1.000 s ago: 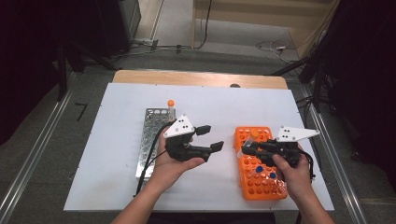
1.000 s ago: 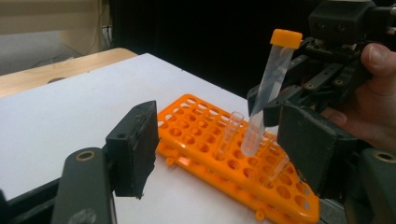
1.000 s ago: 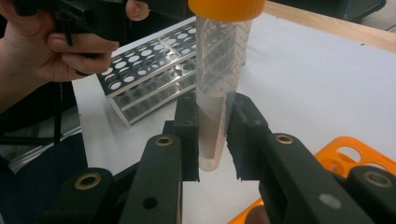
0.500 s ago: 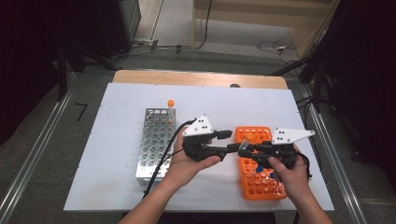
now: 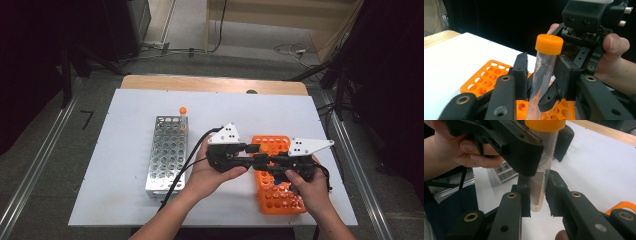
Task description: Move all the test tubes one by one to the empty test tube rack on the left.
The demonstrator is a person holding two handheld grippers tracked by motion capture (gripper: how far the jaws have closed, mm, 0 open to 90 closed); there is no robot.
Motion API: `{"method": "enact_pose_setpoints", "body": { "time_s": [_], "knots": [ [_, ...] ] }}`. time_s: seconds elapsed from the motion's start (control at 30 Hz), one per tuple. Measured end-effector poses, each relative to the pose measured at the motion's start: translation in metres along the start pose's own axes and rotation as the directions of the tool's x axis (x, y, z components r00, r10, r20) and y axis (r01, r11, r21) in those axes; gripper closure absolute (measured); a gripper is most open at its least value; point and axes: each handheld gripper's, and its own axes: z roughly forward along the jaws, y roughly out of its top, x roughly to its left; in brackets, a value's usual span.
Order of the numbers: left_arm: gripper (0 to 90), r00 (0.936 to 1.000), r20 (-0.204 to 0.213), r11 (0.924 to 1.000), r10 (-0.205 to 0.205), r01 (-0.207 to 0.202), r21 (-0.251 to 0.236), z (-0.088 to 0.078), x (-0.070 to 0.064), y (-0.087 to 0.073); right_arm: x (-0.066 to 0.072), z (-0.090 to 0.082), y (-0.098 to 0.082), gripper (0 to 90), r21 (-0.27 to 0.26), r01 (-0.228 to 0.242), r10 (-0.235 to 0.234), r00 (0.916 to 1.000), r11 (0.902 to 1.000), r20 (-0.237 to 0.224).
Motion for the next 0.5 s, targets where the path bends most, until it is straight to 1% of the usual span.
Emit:
{"method": "enact_pose_setpoints", "body": {
  "time_s": [0.07,0.27,0.33,0.37,0.43,0.5],
  "knots": [
    [72.6,1.0,0.002,0.9999,0.007,-0.007,-0.008,0.0,-0.001,0.0,0.0,0.0,0.0,72.3,0.003,0.004,-0.004,1.0,1.0,-0.002],
    [75.5,0.9984,-0.03,0.9987,0.049,-0.049,-0.01,-0.001,-0.002,0.0,-0.001,0.0,0.0,71.9,0.001,-0.004,0.004,1.0,1.0,-0.003],
    [75.6,0.998,-0.039,0.9984,0.051,-0.052,-0.024,-0.002,-0.003,0.001,-0.001,0.0,0.0,70.6,-0.004,-0.008,0.008,1.0,1.0,0.0],
    [75.6,0.9973,-0.048,0.9979,0.056,-0.058,-0.029,-0.003,-0.003,0.002,-0.002,-0.001,0.001,67.6,-0.011,-0.01,0.01,1.0,0.9999,0.002],
    [75.6,0.9968,-0.06,0.9976,0.054,-0.057,-0.04,-0.007,-0.002,0.003,-0.002,-0.002,0.001,60.7,-0.008,-0.007,0.007,1.0,0.9999,0.003],
    [75.6,0.9956,-0.077,0.9968,0.053,-0.057,-0.055,-0.013,0.0,0.003,-0.002,-0.004,0.001,54.0,-0.021,-0.012,0.012,0.9999,0.9997,-0.005]
  ]
}}
